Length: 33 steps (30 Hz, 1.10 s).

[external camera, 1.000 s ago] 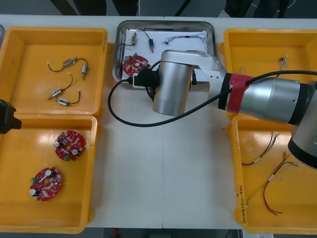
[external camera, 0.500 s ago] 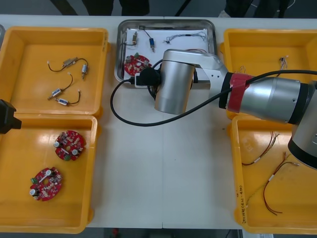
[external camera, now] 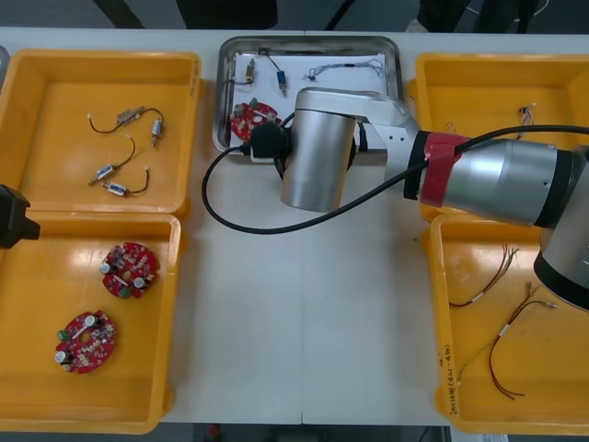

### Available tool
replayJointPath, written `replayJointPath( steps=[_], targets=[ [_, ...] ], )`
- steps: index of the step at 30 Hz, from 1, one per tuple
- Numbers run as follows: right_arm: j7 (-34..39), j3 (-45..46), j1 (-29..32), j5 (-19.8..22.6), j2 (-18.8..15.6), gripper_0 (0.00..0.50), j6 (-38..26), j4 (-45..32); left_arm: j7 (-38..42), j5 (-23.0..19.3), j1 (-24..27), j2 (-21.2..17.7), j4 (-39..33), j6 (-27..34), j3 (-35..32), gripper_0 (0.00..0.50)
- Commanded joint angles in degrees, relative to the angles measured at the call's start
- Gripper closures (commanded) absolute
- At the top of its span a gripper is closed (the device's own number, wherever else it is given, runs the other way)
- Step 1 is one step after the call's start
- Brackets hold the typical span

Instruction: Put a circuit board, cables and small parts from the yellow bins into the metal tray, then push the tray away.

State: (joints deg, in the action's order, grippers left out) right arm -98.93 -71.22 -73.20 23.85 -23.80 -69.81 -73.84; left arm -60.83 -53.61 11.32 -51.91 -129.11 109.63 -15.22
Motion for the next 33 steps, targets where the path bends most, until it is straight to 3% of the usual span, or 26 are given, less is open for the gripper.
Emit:
replayJointPath(
  steps=[1, 8, 21, 33],
  targets=[
    [-0.1, 3.5, -2.6, -0.2, 1.0, 0.0, -5.2, -6.0, -5.3, 0.2, -1.4, -2.7, -1.5, 0.4, -1.8, 0.0],
    [0.7, 12.2, 1.0, 3.8, 1.0, 0.0, -15.8, -13.5, -5.3, 0.2, -1.4, -2.7, -1.5, 0.4, -1.8, 0.0],
    [2.6, 28.4, 7.5, 4.0, 0.9, 0.0, -40.2, -28.4, -5.3, 0.2, -1.4, -2.7, -1.5, 0.4, -1.8, 0.0],
    [5.0, 43.2, 14.3, 4.6, -1.3, 0.0, -40.2, -36.1, -5.3, 0.2, -1.4, -2.7, -1.5, 0.4, -1.8, 0.0]
  ],
)
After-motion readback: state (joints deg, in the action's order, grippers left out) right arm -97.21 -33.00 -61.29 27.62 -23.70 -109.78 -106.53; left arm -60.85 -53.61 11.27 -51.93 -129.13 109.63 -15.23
